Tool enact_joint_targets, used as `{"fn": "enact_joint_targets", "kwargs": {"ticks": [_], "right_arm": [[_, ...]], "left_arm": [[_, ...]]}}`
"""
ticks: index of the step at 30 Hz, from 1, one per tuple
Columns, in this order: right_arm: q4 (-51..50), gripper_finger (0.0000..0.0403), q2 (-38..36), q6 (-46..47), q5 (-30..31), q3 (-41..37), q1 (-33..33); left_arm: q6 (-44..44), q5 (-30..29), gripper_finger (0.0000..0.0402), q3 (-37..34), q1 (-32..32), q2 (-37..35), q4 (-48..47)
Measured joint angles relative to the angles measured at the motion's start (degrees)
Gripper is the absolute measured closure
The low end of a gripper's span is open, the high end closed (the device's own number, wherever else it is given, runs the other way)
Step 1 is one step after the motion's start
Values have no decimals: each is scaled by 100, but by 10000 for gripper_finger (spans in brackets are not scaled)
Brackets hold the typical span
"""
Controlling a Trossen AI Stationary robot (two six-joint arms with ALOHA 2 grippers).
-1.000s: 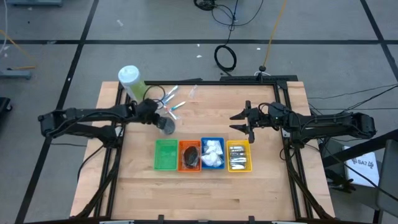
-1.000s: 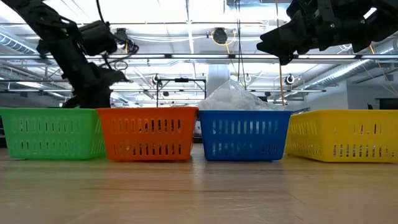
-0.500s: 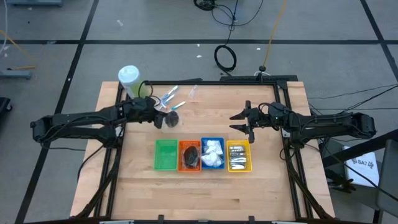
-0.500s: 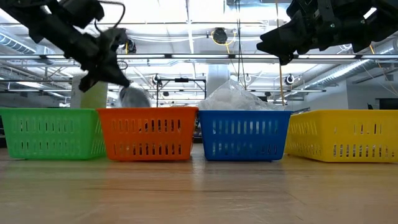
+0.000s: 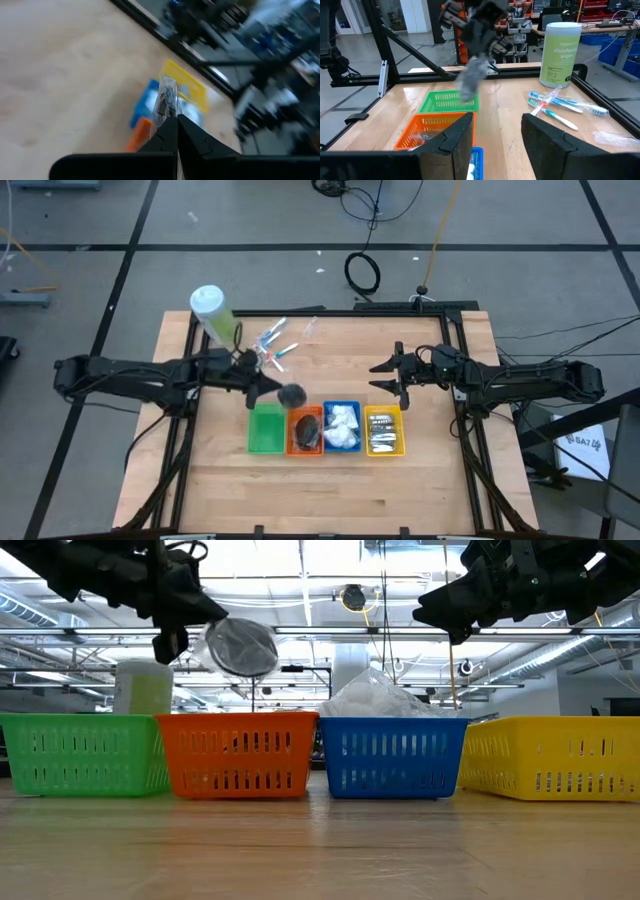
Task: Pick & Place Travel size toiletries
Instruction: Put the black mirror into the orange basket
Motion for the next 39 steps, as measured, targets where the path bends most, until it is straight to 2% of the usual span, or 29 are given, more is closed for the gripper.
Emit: {"fn": "enact_joint_targets", "kwargs": {"ticks": [8, 13, 16, 19, 23, 31, 39], "right_arm": [[0, 248, 0, 0, 13, 0, 0], [2, 248, 1, 0, 13, 0, 0], [2, 248, 1, 0, 14, 0, 0], [2, 248, 0, 0, 13, 0, 0], [2, 248, 0, 0, 13, 0, 0], [2, 248, 0, 0, 13, 0, 0], [2, 248, 1, -2, 13, 0, -2]], "left_arm": [[-157, 86, 401, 0, -788, 957, 446], [-370, 388, 401, 2, -994, 1730, 1286], [-462, 475, 401, 2, -1028, 2054, 1481], [-497, 413, 401, 2, -1024, 2319, 1439], [-496, 18, 401, 2, -1024, 2640, 1430], [-571, -286, 397, 4, -907, 3021, 1470], [-777, -288, 355, 6, -732, 3016, 1770]]}}
